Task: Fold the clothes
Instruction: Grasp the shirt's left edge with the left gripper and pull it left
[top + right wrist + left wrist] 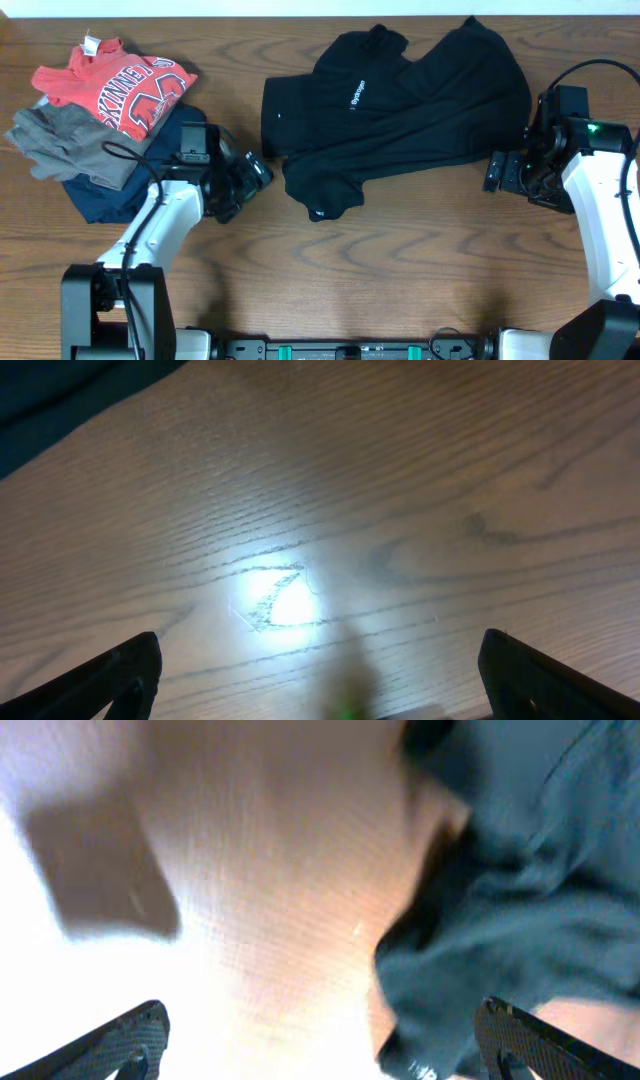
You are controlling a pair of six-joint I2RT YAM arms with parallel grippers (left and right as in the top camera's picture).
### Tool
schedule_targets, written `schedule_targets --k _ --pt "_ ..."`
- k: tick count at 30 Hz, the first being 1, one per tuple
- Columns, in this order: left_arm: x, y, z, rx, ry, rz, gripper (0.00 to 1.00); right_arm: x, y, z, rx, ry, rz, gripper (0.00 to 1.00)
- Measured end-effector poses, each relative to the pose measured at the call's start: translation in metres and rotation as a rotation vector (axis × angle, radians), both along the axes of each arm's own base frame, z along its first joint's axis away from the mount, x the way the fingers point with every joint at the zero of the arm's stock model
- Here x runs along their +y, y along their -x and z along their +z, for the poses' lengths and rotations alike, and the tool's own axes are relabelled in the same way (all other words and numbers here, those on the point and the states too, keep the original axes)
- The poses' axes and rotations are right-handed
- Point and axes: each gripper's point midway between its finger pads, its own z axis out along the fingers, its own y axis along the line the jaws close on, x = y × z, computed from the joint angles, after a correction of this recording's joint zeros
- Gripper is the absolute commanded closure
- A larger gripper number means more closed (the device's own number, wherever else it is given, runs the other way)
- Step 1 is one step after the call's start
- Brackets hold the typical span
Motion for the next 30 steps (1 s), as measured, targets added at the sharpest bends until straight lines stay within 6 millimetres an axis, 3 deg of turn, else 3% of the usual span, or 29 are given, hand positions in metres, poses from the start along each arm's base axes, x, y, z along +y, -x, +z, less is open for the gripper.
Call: schedule_targets --k 10,16,19,26,27,29,30 --pt "-0.06 0.021 -0.018 -0.069 -0.047 -0.216 0.02 0.001 0.0 0.0 0.0 -0.006 0.004 0.01" --pt "-0.063 -0.001 -0.014 -0.189 -0.145 -0.213 0.01 0.003 0.001 0.0 0.002 -0.014 0.005 0.01" --pt "-0.063 -0.014 -0.013 -0.239 -0.161 -0.2 0.1 0.003 0.001 0.0 0.002 -0.015 0.005 0.01" --pt "-0.071 -0.024 -0.026 -0.258 -0.153 -0.222 0.16 0.003 0.001 0.0 0.003 -0.017 0.005 0.01" --pt "-0.072 -0.026 -0.027 -0.263 -0.148 -0.223 0.24 0.003 0.001 0.0 0.003 -0.018 0.005 0.01" --pt "-0.074 -0.03 -0.029 -0.265 -0.144 -0.221 0.68 0.003 0.001 0.0 0.003 -0.018 0.006 0.01" --pt "-0.075 -0.03 -0.032 -0.259 -0.144 -0.227 0.8 0.003 0.001 0.0 0.004 -0.019 0.006 0.01"
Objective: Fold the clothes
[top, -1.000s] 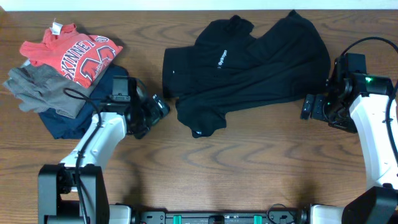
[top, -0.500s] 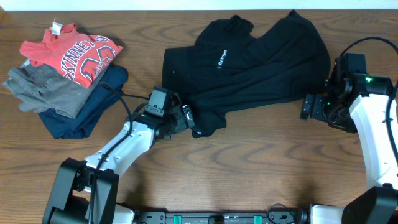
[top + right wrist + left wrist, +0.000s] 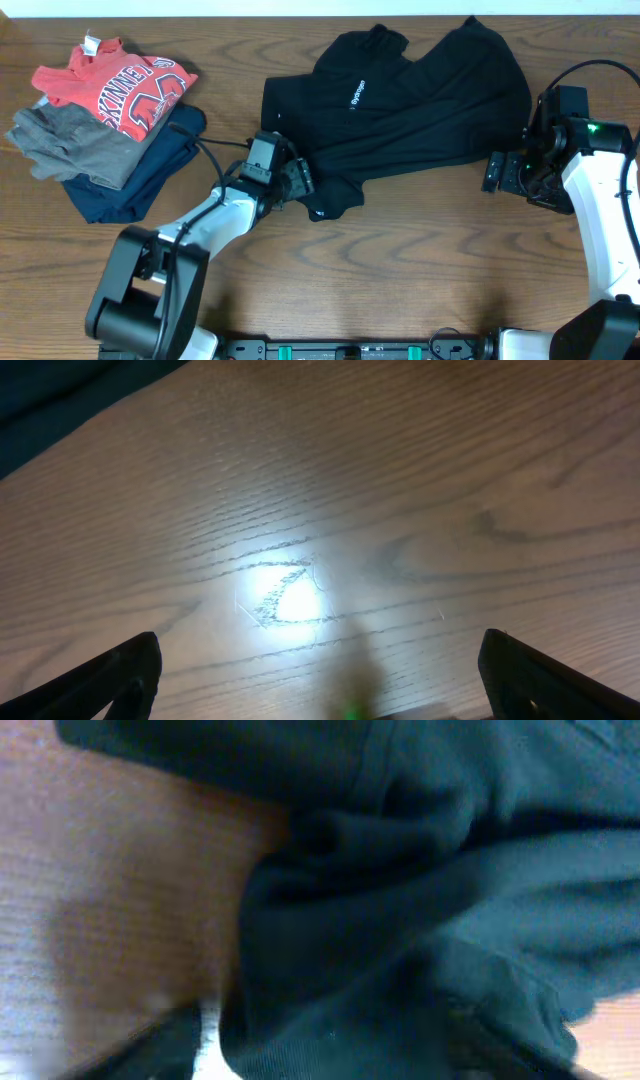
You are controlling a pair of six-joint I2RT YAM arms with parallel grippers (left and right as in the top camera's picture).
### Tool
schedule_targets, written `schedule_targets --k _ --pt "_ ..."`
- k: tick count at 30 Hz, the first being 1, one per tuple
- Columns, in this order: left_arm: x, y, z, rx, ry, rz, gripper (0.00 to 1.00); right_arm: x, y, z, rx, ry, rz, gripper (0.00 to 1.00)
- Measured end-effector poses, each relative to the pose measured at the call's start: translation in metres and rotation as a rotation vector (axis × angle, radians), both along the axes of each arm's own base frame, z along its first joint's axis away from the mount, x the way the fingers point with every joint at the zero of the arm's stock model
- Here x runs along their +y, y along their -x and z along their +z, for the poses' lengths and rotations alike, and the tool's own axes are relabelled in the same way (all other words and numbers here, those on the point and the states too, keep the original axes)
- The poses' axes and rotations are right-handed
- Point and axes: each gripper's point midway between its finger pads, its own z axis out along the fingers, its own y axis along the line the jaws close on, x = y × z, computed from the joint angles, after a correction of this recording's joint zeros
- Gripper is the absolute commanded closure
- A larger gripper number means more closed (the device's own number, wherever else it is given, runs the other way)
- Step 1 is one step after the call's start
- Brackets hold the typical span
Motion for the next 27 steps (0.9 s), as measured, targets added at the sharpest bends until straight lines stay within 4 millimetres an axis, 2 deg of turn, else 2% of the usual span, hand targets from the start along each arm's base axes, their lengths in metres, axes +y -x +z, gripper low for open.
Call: schedule_targets --k 1,2,8,10,16,18,21,23,27 --pt "0.0 0.0 -0.002 0.006 0.003 -0.001 0.87 0.0 0.0 0.0 0.0 0.0 0.0 0.01" --pt "-0.002 0.003 -0.005 0.021 0.013 -0.008 0.89 0.0 0.0 0.0 0.0 0.0 0.0 0.01" --pt "-0.021 0.017 -0.008 0.089 0.112 -0.075 0.89 0.0 0.0 0.0 -0.001 0.0 0.0 0.01" --pt "-0.025 0.023 -0.008 0.112 0.139 -0.092 0.94 0.0 0.0 0.0 -0.002 0.0 0.0 0.01" --pt "-0.029 0.037 -0.01 0.177 0.173 -0.113 0.94 0.0 0.0 0.0 -0.001 0.0 0.0 0.01" --pt "-0.025 0.048 -0.01 0.228 0.179 -0.114 0.94 0.0 0.0 0.0 0.0 0.0 0.0 0.01" --pt "-0.008 0.073 -0.003 0.331 0.2 -0.111 0.94 0.0 0.0 0.0 0.0 0.0 0.0 0.01" --pt "0.007 0.086 0.008 0.377 0.219 -0.092 0.94 0.0 0.0 0.0 -0.002 0.0 0.0 0.01" --pt "0.035 0.095 0.038 0.363 0.255 -0.05 0.94 0.001 -0.005 0.0 -0.022 -0.008 0.001 0.01"
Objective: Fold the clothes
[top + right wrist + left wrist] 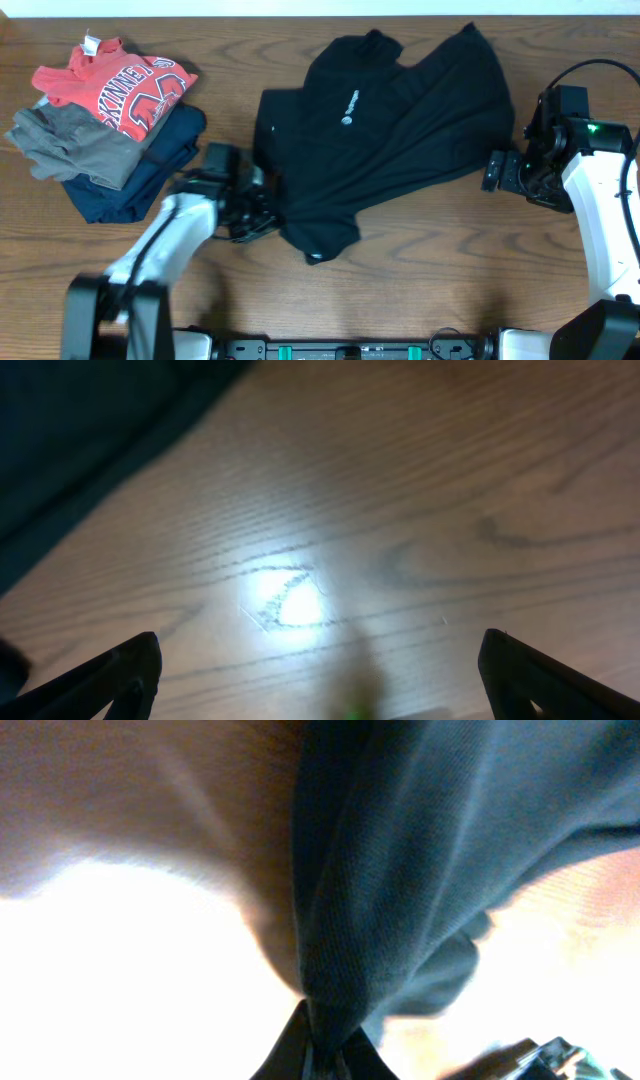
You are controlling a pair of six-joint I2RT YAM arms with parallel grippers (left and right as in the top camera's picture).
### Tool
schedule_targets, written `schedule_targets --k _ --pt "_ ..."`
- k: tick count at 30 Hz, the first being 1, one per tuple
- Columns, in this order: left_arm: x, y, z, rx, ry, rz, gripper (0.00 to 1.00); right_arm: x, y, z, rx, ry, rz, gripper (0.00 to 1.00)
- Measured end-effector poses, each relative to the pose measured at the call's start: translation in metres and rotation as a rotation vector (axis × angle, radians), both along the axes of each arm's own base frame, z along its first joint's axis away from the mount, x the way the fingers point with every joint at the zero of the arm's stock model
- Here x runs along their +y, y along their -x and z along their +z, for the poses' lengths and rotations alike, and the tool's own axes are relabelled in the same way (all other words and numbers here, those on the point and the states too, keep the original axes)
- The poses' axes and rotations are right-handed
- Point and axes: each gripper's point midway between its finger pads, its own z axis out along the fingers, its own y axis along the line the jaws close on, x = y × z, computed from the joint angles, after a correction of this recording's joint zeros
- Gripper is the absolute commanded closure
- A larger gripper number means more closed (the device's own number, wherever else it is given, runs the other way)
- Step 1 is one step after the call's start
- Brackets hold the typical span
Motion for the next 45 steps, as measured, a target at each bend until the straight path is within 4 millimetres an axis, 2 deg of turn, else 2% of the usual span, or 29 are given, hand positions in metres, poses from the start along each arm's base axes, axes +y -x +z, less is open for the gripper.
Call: schedule_targets --k 5,9,13,16,20,26,34,37,42,45 --pt "0.018 -0.001 0.019 -0.069 0.002 0.015 0.94 0.009 -0.007 -0.013 -0.027 -0.055 0.007 0.01" --pt "0.018 -0.001 0.019 -0.079 0.0 -0.002 0.94 0.015 -0.008 -0.046 -0.031 -0.09 -0.006 0.02" --pt "0.018 0.0 0.019 -0.081 -0.002 -0.008 0.94 0.012 -0.015 -0.077 -0.083 -0.102 -0.073 0.1" --pt "0.018 0.0 0.019 -0.079 -0.002 -0.009 0.94 0.008 -0.026 -0.092 -0.164 -0.107 -0.133 0.14" --pt "0.018 0.001 0.019 -0.077 -0.002 -0.009 0.94 0.006 -0.039 -0.104 -0.263 -0.113 -0.179 0.2" --pt "0.018 0.002 0.018 -0.072 -0.002 -0.009 0.94 -0.004 -0.043 -0.116 -0.337 -0.075 -0.255 0.21" --pt "0.018 0.003 0.018 -0.068 -0.002 -0.009 0.94 -0.015 -0.065 -0.127 -0.406 -0.036 -0.297 0.25" --pt "0.018 0.003 0.018 -0.066 -0.002 -0.009 0.94 -0.021 -0.072 -0.129 -0.422 -0.011 -0.314 0.34" --pt "0.018 0.004 0.018 -0.062 -0.003 -0.009 0.94 -0.028 -0.079 -0.131 -0.431 0.016 -0.345 0.56" --pt "0.018 0.004 0.018 -0.062 -0.003 -0.009 0.94 -0.031 -0.078 -0.132 -0.428 0.029 -0.359 0.74"
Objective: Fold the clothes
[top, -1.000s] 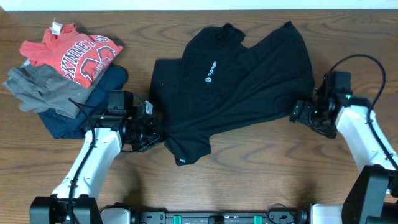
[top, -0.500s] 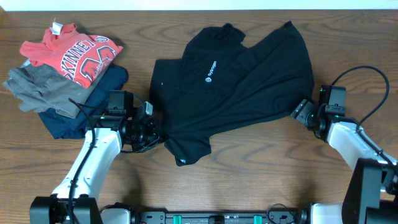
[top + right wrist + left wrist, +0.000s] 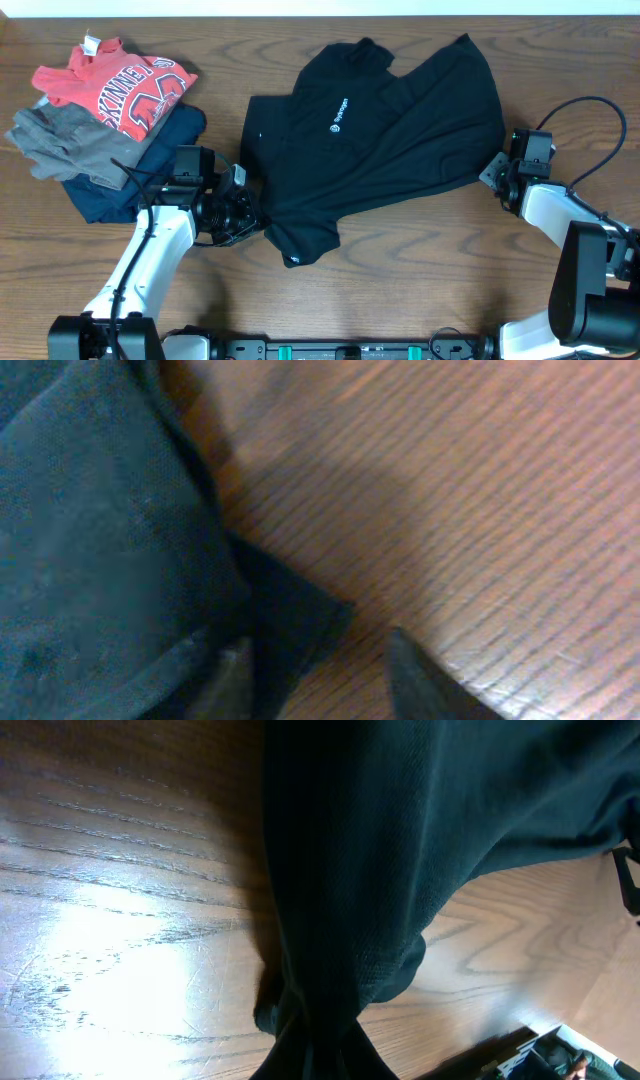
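Observation:
A black shirt (image 3: 380, 130) with a small white chest logo lies spread across the middle of the table, wrinkled. My left gripper (image 3: 250, 213) is at its lower left edge, shut on a bunch of the black fabric (image 3: 400, 840); the closed left gripper (image 3: 318, 1055) pinches the cloth in the left wrist view. My right gripper (image 3: 497, 172) sits low at the shirt's right corner. In the right wrist view the right gripper (image 3: 318, 650) is open, with the shirt's corner (image 3: 290, 620) lying between its fingers.
A pile of clothes lies at the far left: a red printed shirt (image 3: 120, 85) on a grey one (image 3: 65, 140) and a navy one (image 3: 150, 170). Bare wooden table (image 3: 430, 270) runs along the front. A black cable loops by the right arm (image 3: 580, 110).
My right arm has come down, and its open gripper now sits around the shirt's right corner instead of over bare wood. The left gripper still holds the fabric; the shirt lies slightly further left.
My left gripper was open on bare wood left of the shirt. Then it was at the shirt's lower left sleeve. Then it was shut on that fabric, further left, with the shirt flatter. Now the right gripper, still until then, is at the right corner.

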You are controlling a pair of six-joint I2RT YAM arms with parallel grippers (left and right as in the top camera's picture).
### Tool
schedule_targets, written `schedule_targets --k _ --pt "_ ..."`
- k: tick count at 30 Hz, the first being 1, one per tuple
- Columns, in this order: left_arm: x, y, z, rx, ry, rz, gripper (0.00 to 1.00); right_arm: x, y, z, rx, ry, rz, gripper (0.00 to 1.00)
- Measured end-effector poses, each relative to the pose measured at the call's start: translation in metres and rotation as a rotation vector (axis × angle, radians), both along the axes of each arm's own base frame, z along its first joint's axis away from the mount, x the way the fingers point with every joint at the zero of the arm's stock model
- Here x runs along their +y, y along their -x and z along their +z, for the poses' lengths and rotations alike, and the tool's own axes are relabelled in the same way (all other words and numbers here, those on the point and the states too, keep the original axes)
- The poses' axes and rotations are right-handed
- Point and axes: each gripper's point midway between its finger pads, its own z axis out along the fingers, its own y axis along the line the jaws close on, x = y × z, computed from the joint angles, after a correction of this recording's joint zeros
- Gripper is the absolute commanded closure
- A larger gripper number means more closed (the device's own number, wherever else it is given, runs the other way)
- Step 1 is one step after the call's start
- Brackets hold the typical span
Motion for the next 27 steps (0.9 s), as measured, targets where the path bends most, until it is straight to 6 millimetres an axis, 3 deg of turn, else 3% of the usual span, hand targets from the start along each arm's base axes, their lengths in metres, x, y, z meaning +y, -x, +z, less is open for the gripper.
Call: schedule_targets --k 4,12,15,18,22,27 --pt "0.0 0.0 0.0 0.0 0.0 0.0 0.94 -0.001 0.001 -0.002 0.002 -0.006 -0.015 0.99" --pt "0.0 0.0 0.0 0.0 0.0 0.0 0.94 0.0 0.006 -0.002 0.043 -0.018 -0.01 0.99" --pt "0.0 0.0 0.0 0.0 0.0 0.0 0.94 0.003 0.032 -0.002 0.152 -0.037 -0.011 0.99" --pt "0.0 0.0 0.0 0.0 0.0 0.0 0.94 -0.003 0.075 0.003 0.292 -0.047 -0.061 0.99" --pt "0.0 0.0 0.0 0.001 0.0 0.0 0.94 -0.02 0.098 0.023 0.308 -0.022 -0.134 0.99" --pt "0.0 0.007 -0.001 0.033 -0.002 0.0 0.94 -0.025 0.117 0.038 0.338 0.013 -0.16 0.99"
